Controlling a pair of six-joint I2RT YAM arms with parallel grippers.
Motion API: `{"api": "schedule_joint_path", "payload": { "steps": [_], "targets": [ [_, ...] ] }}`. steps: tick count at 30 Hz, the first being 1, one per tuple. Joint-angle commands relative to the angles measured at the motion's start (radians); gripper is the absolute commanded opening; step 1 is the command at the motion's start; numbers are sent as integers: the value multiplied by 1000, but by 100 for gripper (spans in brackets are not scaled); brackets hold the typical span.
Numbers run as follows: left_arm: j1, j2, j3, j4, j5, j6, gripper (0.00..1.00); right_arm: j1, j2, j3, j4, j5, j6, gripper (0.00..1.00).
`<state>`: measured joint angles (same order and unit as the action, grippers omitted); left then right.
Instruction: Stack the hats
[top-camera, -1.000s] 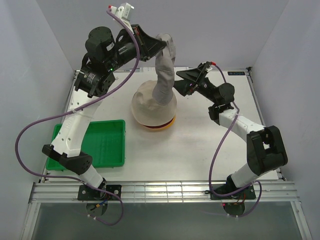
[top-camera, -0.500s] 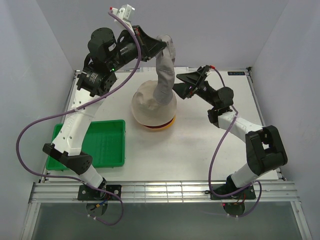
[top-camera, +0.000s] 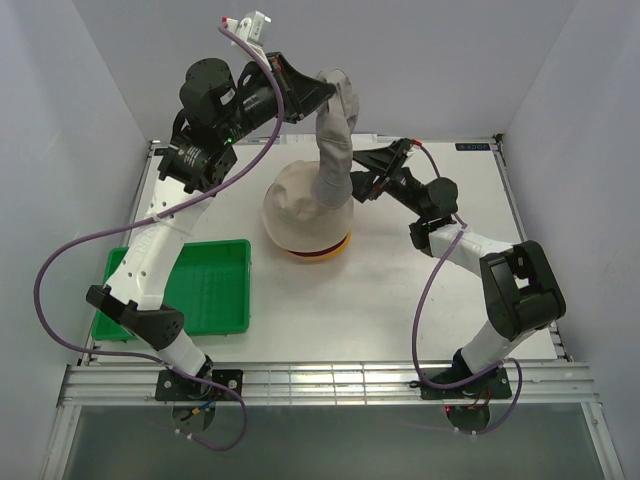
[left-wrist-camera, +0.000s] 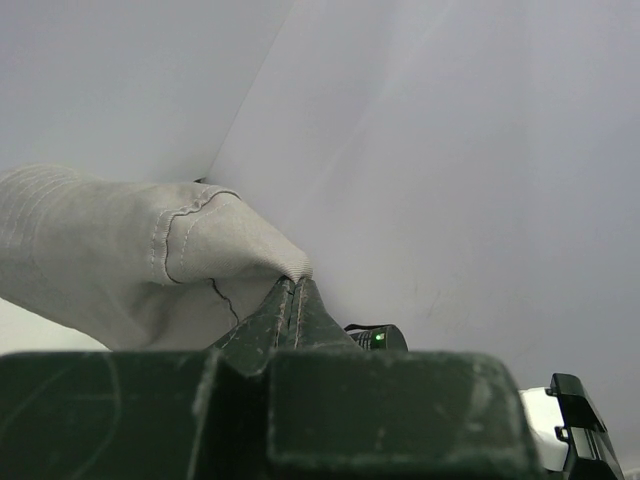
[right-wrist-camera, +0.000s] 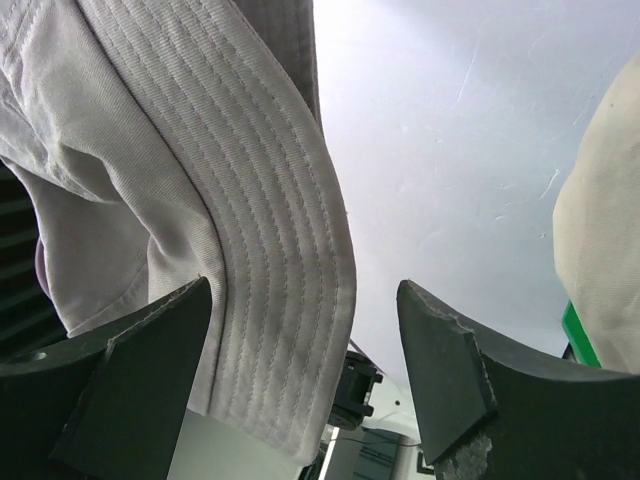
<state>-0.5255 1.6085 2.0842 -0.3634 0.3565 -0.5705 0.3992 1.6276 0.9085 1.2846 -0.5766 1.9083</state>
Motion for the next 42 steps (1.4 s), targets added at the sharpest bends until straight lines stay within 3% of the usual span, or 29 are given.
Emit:
{"api": "schedule_joint_path", "payload": {
  "steps": [1, 10, 17, 24, 28, 31, 32, 36, 42],
  "targets": [
    [5, -33, -4, 40, 7, -2, 0, 6, -5, 0, 188, 32, 60, 79],
    [10, -61, -71, 49, -14, 20, 0, 4, -25, 26, 214, 41, 100, 68],
    [25, -96, -99, 8, -50, 66, 0, 4, -46, 20, 222, 41, 110, 50],
    [61, -140, -141, -48, -70, 107, 0, 6, -63, 30, 130, 18, 34, 39],
    [62, -166, -186, -66, -106, 136, 0, 10, -83, 94, -38, -28, -83, 38],
    [64, -174, -205, -95, -137, 152, 0, 18, -100, 185, -334, -68, -285, 38],
    [64, -174, -202, -126, -157, 159, 0, 20, -98, 263, -511, -74, -345, 36],
    [64, -153, -144, -245, -197, 172, 0, 36, -69, 420, -848, -52, -637, 32],
    [65, -110, -79, -442, -246, 170, 0, 69, 6, 512, -1042, -14, -778, 30]
  ]
}}
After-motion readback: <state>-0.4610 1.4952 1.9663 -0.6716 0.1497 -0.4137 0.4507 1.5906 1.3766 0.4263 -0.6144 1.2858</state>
